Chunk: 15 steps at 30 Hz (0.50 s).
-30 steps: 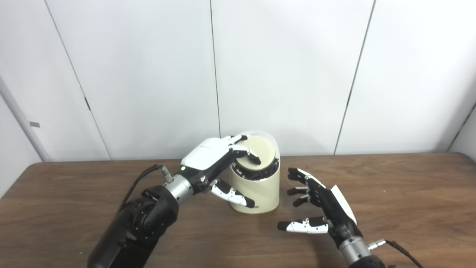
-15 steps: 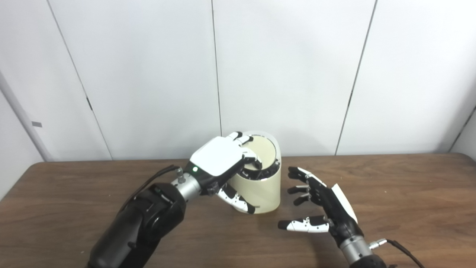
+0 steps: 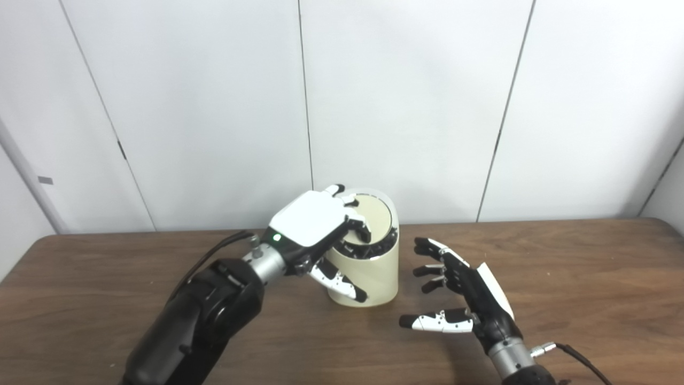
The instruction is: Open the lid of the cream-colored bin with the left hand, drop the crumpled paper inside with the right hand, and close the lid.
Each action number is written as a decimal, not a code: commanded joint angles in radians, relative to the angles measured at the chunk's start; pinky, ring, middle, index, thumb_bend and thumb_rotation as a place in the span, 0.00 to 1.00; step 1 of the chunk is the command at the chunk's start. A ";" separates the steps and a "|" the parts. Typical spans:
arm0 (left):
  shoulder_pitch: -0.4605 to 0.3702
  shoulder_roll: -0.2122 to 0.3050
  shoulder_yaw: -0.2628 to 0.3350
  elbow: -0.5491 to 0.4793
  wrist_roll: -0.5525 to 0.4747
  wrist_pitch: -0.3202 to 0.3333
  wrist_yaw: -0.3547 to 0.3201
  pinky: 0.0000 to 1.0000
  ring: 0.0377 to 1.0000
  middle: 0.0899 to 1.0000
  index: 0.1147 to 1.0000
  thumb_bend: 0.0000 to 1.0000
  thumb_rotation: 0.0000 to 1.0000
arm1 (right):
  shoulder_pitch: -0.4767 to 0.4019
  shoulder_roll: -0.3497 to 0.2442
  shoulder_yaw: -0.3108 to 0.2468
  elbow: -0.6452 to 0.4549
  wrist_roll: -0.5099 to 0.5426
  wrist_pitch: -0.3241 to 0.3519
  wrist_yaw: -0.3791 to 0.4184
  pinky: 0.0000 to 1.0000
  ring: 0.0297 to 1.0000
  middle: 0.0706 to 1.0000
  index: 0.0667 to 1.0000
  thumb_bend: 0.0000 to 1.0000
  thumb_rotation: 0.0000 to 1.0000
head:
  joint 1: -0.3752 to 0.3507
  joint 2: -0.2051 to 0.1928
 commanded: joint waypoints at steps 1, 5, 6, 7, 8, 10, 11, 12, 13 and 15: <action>-0.022 0.013 0.024 -0.006 -0.003 -0.032 0.058 0.95 0.86 0.66 0.64 0.96 0.36 | -0.032 0.001 -0.007 -0.026 0.011 -0.020 -0.014 0.56 0.69 0.83 0.82 0.81 0.09 | 0.000 0.001; -0.014 -0.008 0.068 -0.008 0.001 -0.059 0.156 0.99 0.90 0.71 0.71 0.91 0.40 | -0.032 -0.002 -0.008 -0.025 0.006 -0.025 -0.015 0.55 0.69 0.82 0.82 0.80 0.09 | 0.003 0.002; -0.012 -0.014 0.077 -0.004 0.001 -0.066 0.182 0.99 0.91 0.73 0.73 0.90 0.39 | -0.032 -0.002 -0.009 -0.024 0.007 -0.026 -0.015 0.55 0.69 0.82 0.82 0.80 0.09 | 0.003 0.002; -0.010 -0.022 0.089 0.004 0.002 -0.073 0.214 0.97 0.91 0.76 0.76 0.90 0.39 | -0.032 -0.003 -0.009 -0.022 0.007 -0.029 -0.015 0.55 0.69 0.82 0.82 0.80 0.09 | 0.003 0.001; -0.007 -0.030 0.101 0.014 -0.002 -0.077 0.242 0.97 0.92 0.80 0.80 0.88 0.41 | -0.032 -0.003 -0.009 -0.021 0.008 -0.031 -0.015 0.55 0.69 0.82 0.82 0.80 0.09 | 0.004 0.001; -0.001 -0.047 0.123 0.029 -0.018 -0.078 0.280 0.98 0.95 0.87 0.87 0.87 0.45 | -0.032 -0.003 -0.010 -0.019 0.011 -0.032 -0.015 0.54 0.68 0.82 0.81 0.81 0.09 | 0.004 0.001; 0.003 -0.055 0.135 0.035 -0.029 -0.076 0.294 0.99 0.96 0.89 0.89 0.86 0.45 | -0.031 -0.003 -0.011 -0.017 0.012 -0.034 -0.015 0.54 0.68 0.82 0.81 0.81 0.09 | 0.004 0.001; 0.007 -0.063 0.145 0.040 -0.035 -0.076 0.309 0.99 0.97 0.91 0.91 0.86 0.45 | -0.031 -0.003 -0.011 -0.017 0.013 -0.034 -0.015 0.54 0.68 0.82 0.81 0.81 0.09 | 0.005 0.001; 0.010 -0.069 0.153 0.045 -0.040 -0.078 0.324 1.00 0.98 0.92 0.93 0.86 0.44 | -0.031 -0.004 -0.012 -0.016 0.013 -0.033 -0.015 0.53 0.68 0.82 0.81 0.81 0.09 | 0.005 0.001; 0.019 -0.081 0.170 0.051 -0.056 -0.076 0.342 1.00 0.99 0.94 0.96 0.85 0.44 | -0.031 -0.004 -0.012 -0.016 0.011 -0.032 -0.016 0.53 0.68 0.82 0.81 0.81 0.09 | 0.005 0.001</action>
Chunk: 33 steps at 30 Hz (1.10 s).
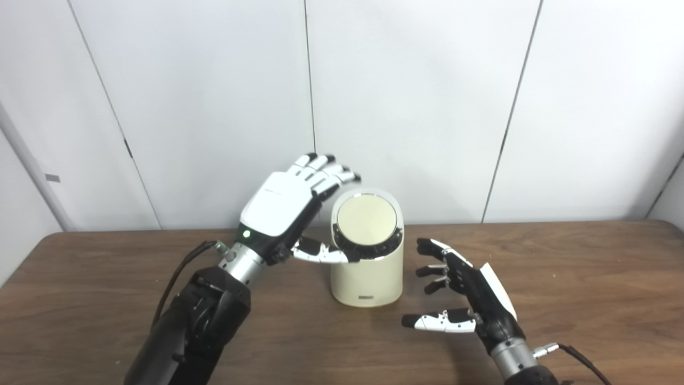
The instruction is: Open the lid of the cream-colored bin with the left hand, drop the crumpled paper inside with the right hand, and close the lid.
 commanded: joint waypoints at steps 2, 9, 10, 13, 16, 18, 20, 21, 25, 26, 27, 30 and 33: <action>-0.015 -0.017 0.038 -0.010 -0.042 0.006 0.049 0.96 0.99 0.96 0.99 0.83 0.44 | -0.031 -0.003 -0.008 -0.020 0.008 -0.028 -0.015 0.53 0.68 0.82 0.81 0.81 0.09 | 0.000 0.002; 0.053 -0.090 0.113 -0.020 -0.234 0.016 0.054 0.83 0.95 0.96 0.96 0.85 0.39 | -0.029 -0.005 -0.008 -0.022 0.008 -0.030 -0.013 0.53 0.68 0.82 0.82 0.81 0.09 | 0.002 0.002; 0.068 -0.102 0.124 -0.026 -0.279 0.025 0.042 0.82 0.95 0.95 0.96 0.85 0.38 | -0.029 -0.005 -0.008 -0.022 0.010 -0.030 -0.013 0.53 0.68 0.83 0.82 0.81 0.09 | 0.003 0.003; 0.119 -0.142 0.158 -0.047 -0.413 0.080 0.003 0.88 0.95 0.95 0.98 0.88 0.40 | -0.029 -0.006 -0.009 -0.022 0.012 -0.034 -0.012 0.53 0.68 0.83 0.82 0.80 0.08 | 0.004 0.003; 0.164 -0.171 0.182 -0.054 -0.519 0.099 -0.012 0.88 0.94 0.95 0.98 0.91 0.40 | -0.030 -0.006 -0.010 -0.023 0.015 -0.031 -0.012 0.53 0.68 0.83 0.82 0.81 0.08 | 0.005 0.003; 0.196 -0.188 0.196 -0.055 -0.587 0.106 -0.021 0.84 0.93 0.94 0.99 0.92 0.41 | -0.030 -0.007 -0.012 -0.024 0.019 -0.029 -0.010 0.54 0.69 0.83 0.82 0.81 0.07 | 0.007 0.002; 0.226 -0.200 0.208 -0.057 -0.645 0.113 -0.030 0.85 0.93 0.95 1.00 0.91 0.43 | -0.030 -0.008 -0.013 -0.025 0.022 -0.029 -0.009 0.54 0.69 0.83 0.82 0.81 0.07 | 0.007 0.002; 0.238 -0.203 0.212 -0.058 -0.665 0.115 -0.033 0.86 0.93 0.95 1.00 0.91 0.43 | -0.030 -0.009 -0.013 -0.025 0.023 -0.029 -0.008 0.54 0.69 0.83 0.82 0.81 0.07 | 0.007 0.002; 0.290 -0.209 0.222 -0.059 -0.701 0.134 -0.034 0.89 0.93 0.94 1.00 0.91 0.47 | -0.031 -0.010 -0.018 -0.024 0.035 -0.029 -0.006 0.54 0.69 0.84 0.83 0.81 0.08 | 0.008 0.002; 0.301 -0.210 0.224 -0.059 -0.709 0.139 -0.035 0.89 0.92 0.94 1.00 0.91 0.49 | -0.031 -0.010 -0.019 -0.024 0.035 -0.027 -0.007 0.54 0.69 0.84 0.83 0.81 0.07 | 0.008 0.002; 0.308 -0.211 0.224 -0.059 -0.715 0.142 -0.035 0.90 0.92 0.94 1.00 0.90 0.50 | -0.031 -0.010 -0.019 -0.025 0.034 -0.026 -0.008 0.55 0.69 0.84 0.83 0.81 0.07 | 0.008 0.002; 0.339 -0.214 0.228 -0.054 -0.742 0.149 -0.039 0.89 0.91 0.93 1.00 0.89 0.49 | -0.031 -0.013 -0.021 -0.027 0.034 -0.024 -0.009 0.55 0.69 0.84 0.83 0.81 0.07 | 0.010 0.003; 0.360 -0.219 0.226 -0.040 -0.743 0.142 -0.033 0.86 0.89 0.92 0.99 0.89 0.48 | -0.029 -0.013 -0.024 -0.030 0.034 -0.019 -0.011 0.57 0.70 0.84 0.83 0.81 0.09 | 0.011 0.006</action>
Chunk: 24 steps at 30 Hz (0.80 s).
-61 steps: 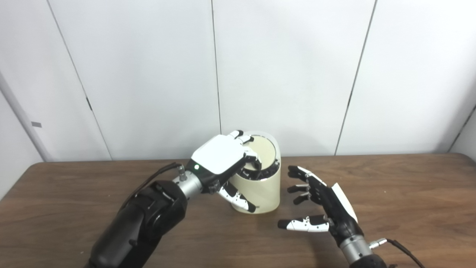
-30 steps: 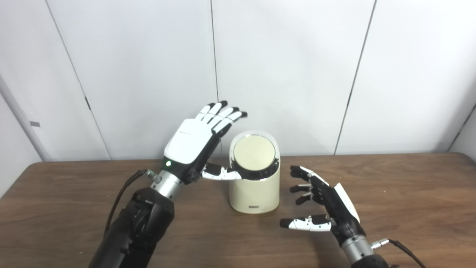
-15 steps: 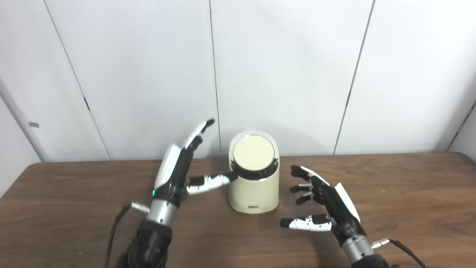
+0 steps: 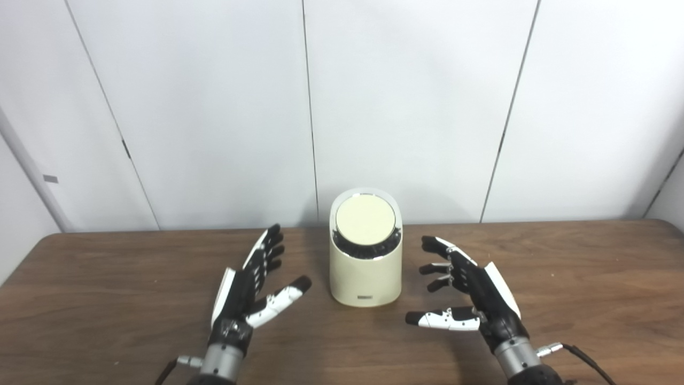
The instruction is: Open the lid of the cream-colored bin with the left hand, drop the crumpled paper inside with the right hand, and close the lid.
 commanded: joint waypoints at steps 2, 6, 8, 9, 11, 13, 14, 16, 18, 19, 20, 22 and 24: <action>-0.017 -0.005 0.000 -0.004 -0.018 -0.020 0.001 0.85 0.88 0.91 0.98 0.88 0.47 | -0.028 -0.009 -0.011 -0.030 0.003 -0.019 -0.014 0.57 0.70 0.84 0.83 0.82 0.09 | 0.002 0.002; -0.019 0.004 -0.004 0.014 -0.023 -0.013 -0.010 0.79 0.87 0.90 0.95 0.86 0.43 | -0.029 -0.006 -0.013 -0.026 0.000 -0.028 -0.020 0.58 0.69 0.84 0.83 0.81 0.09 | 0.003 0.001; -0.020 0.010 -0.007 0.016 -0.003 0.013 -0.006 0.78 0.85 0.88 0.93 0.87 0.44 | -0.030 -0.001 -0.014 -0.022 -0.009 -0.033 -0.032 0.58 0.69 0.83 0.83 0.81 0.08 | 0.000 0.000; -0.021 0.013 -0.008 0.018 0.004 0.024 -0.004 0.79 0.85 0.88 0.93 0.87 0.43 | -0.030 0.003 -0.015 -0.021 -0.009 -0.033 -0.038 0.58 0.69 0.83 0.82 0.81 0.07 | 0.000 0.000; -0.023 0.016 -0.008 0.023 0.006 0.034 -0.005 0.80 0.85 0.88 0.92 0.87 0.44 | -0.030 0.008 -0.015 -0.018 -0.008 -0.038 -0.046 0.58 0.68 0.83 0.82 0.80 0.05 | 0.000 -0.003; -0.024 0.020 -0.008 0.028 0.007 0.032 -0.006 0.81 0.85 0.88 0.92 0.87 0.44 | -0.030 0.010 -0.015 -0.017 -0.007 -0.038 -0.050 0.58 0.68 0.83 0.82 0.80 0.05 | 0.001 -0.005; -0.025 0.020 -0.008 0.029 0.006 0.034 -0.006 0.81 0.85 0.88 0.92 0.87 0.44 | -0.030 0.011 -0.014 -0.019 -0.007 -0.035 -0.051 0.58 0.68 0.83 0.82 0.79 0.05 | 0.001 -0.005; -0.027 0.022 -0.008 0.031 0.003 0.034 -0.007 0.80 0.86 0.88 0.92 0.88 0.44 | -0.030 0.010 -0.014 -0.023 -0.008 -0.029 -0.052 0.58 0.69 0.83 0.82 0.79 0.05 | -0.001 -0.005; -0.028 0.024 -0.009 0.032 0.001 0.031 -0.008 0.79 0.86 0.88 0.92 0.88 0.43 | -0.030 0.009 -0.013 -0.028 -0.011 -0.026 -0.053 0.58 0.69 0.84 0.83 0.79 0.04 | -0.003 -0.005; -0.028 0.025 -0.009 0.031 0.000 0.029 -0.009 0.79 0.86 0.88 0.92 0.87 0.43 | -0.030 0.008 -0.013 -0.029 -0.011 -0.028 -0.053 0.58 0.69 0.84 0.83 0.79 0.03 | -0.003 -0.005; -0.028 0.025 -0.009 0.029 -0.002 0.028 -0.010 0.79 0.86 0.88 0.92 0.87 0.43 | -0.029 0.008 -0.014 -0.030 -0.011 -0.029 -0.054 0.58 0.69 0.84 0.83 0.78 0.03 | -0.004 -0.004; -0.028 0.027 -0.010 0.028 -0.008 0.020 -0.015 0.78 0.85 0.87 0.92 0.86 0.42 | -0.028 0.008 -0.014 -0.029 -0.012 -0.031 -0.056 0.58 0.69 0.84 0.83 0.78 0.03 | -0.004 -0.004; -0.028 0.030 -0.013 0.026 -0.009 0.014 -0.020 0.77 0.85 0.87 0.92 0.87 0.42 | -0.028 0.006 -0.014 -0.029 -0.014 -0.030 -0.058 0.58 0.68 0.84 0.83 0.79 0.03 | -0.004 -0.003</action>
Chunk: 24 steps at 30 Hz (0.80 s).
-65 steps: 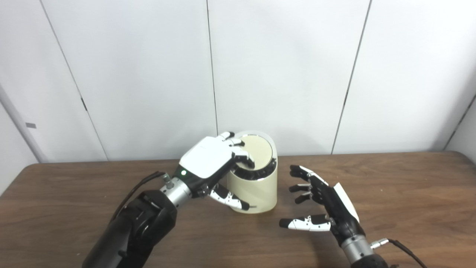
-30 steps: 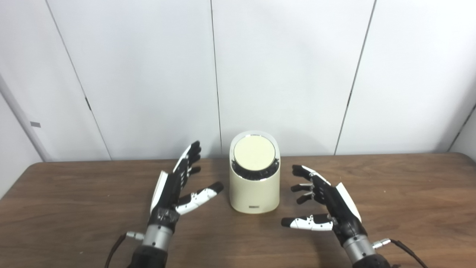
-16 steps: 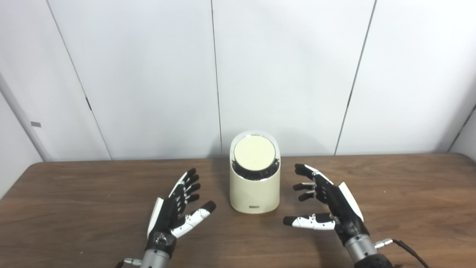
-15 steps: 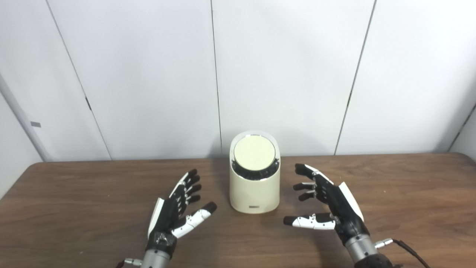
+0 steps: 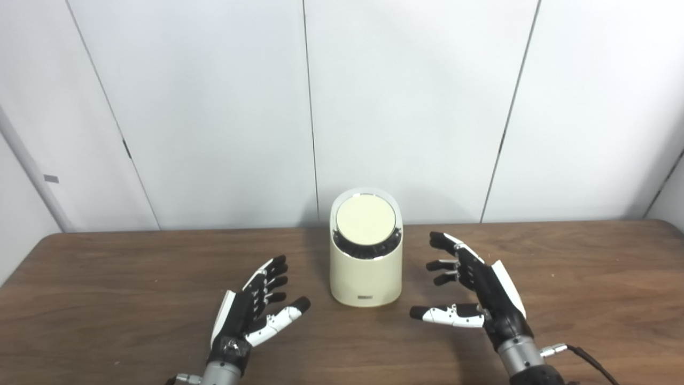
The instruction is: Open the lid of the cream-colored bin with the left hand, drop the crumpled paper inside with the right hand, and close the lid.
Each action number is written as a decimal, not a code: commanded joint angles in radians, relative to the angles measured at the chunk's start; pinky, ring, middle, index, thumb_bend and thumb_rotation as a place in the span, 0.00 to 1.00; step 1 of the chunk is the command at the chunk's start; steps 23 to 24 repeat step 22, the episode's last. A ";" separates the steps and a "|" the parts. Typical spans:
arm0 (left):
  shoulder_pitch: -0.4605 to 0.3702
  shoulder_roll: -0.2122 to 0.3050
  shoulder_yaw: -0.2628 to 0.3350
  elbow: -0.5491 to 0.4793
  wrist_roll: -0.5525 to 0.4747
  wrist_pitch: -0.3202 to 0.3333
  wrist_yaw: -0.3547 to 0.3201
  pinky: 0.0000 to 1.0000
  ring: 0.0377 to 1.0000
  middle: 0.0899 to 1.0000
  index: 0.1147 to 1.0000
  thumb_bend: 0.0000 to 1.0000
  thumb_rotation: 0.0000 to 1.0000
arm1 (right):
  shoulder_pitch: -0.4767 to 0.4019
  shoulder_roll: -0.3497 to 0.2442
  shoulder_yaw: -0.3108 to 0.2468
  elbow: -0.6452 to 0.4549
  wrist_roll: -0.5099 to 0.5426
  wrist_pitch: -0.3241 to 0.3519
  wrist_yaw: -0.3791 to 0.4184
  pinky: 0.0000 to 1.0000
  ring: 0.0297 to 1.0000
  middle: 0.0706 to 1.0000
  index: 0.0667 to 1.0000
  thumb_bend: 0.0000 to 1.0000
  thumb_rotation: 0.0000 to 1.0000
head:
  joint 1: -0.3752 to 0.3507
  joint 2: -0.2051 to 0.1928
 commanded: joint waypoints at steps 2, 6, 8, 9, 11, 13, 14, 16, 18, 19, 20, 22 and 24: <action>-0.032 0.012 -0.006 -0.027 0.000 -0.029 -0.007 0.78 0.85 0.87 0.92 0.87 0.42 | -0.027 -0.002 -0.006 -0.031 0.002 -0.027 -0.013 0.58 0.68 0.84 0.83 0.79 0.04 | 0.001 0.002; -0.031 0.012 -0.010 -0.034 -0.001 -0.033 -0.013 0.79 0.85 0.86 0.91 0.87 0.42 | -0.025 -0.003 -0.008 -0.033 0.012 -0.026 -0.008 0.59 0.69 0.84 0.84 0.79 0.04 | 0.002 0.003; -0.029 0.009 -0.011 -0.036 -0.002 -0.036 -0.015 0.79 0.84 0.85 0.90 0.86 0.41 | -0.025 -0.003 -0.007 -0.031 0.014 -0.029 -0.008 0.58 0.68 0.84 0.84 0.79 0.04 | 0.003 0.003; -0.028 0.008 -0.012 -0.035 -0.003 -0.041 -0.017 0.79 0.84 0.85 0.90 0.86 0.41 | -0.024 -0.003 -0.007 -0.031 0.017 -0.029 -0.006 0.58 0.69 0.84 0.84 0.79 0.04 | 0.003 0.003; -0.027 0.006 -0.013 -0.032 -0.005 -0.051 -0.018 0.78 0.84 0.85 0.90 0.86 0.40 | -0.024 -0.005 -0.005 -0.031 0.016 -0.027 -0.004 0.58 0.69 0.84 0.84 0.79 0.04 | 0.003 0.003; -0.026 0.003 -0.012 -0.029 -0.009 -0.064 -0.017 0.79 0.84 0.85 0.91 0.85 0.39 | -0.024 -0.006 -0.004 -0.032 0.013 -0.025 -0.004 0.58 0.69 0.83 0.84 0.79 0.04 | 0.003 0.004; -0.027 0.002 -0.011 -0.026 -0.009 -0.071 -0.016 0.81 0.85 0.85 0.91 0.85 0.39 | -0.024 -0.007 -0.004 -0.032 0.012 -0.025 -0.005 0.58 0.69 0.83 0.85 0.79 0.04 | 0.004 0.003; -0.027 0.000 -0.010 -0.023 -0.009 -0.079 -0.013 0.83 0.85 0.85 0.92 0.84 0.39 | -0.025 -0.006 -0.004 -0.029 0.015 -0.027 -0.005 0.58 0.69 0.83 0.85 0.80 0.04 | 0.005 0.003; -0.028 -0.002 -0.007 -0.021 -0.013 -0.085 -0.011 0.87 0.87 0.85 0.93 0.84 0.39 | -0.026 -0.007 -0.004 -0.023 0.023 -0.034 -0.002 0.59 0.69 0.82 0.86 0.80 0.05 | 0.006 0.002; -0.029 -0.003 -0.005 -0.020 -0.018 -0.087 -0.012 0.88 0.87 0.84 0.94 0.84 0.39 | -0.026 -0.008 -0.004 -0.021 0.025 -0.039 -0.001 0.59 0.69 0.82 0.86 0.80 0.05 | 0.006 0.002; -0.030 -0.004 -0.004 -0.018 -0.021 -0.090 -0.013 0.90 0.88 0.84 0.95 0.84 0.39 | -0.026 -0.009 -0.002 -0.019 0.026 -0.042 0.000 0.59 0.69 0.81 0.87 0.80 0.05 | 0.006 0.002; -0.031 -0.003 -0.002 -0.015 -0.025 -0.096 -0.014 0.94 0.89 0.83 0.96 0.83 0.38 | -0.026 -0.011 0.000 -0.019 0.025 -0.045 -0.001 0.58 0.70 0.80 0.88 0.80 0.05 | 0.006 0.002; -0.031 -0.003 -0.002 -0.015 -0.025 -0.096 -0.014 0.94 0.89 0.83 0.96 0.83 0.38 | -0.026 -0.011 0.000 -0.019 0.025 -0.045 -0.001 0.58 0.70 0.80 0.88 0.80 0.05 | 0.006 0.002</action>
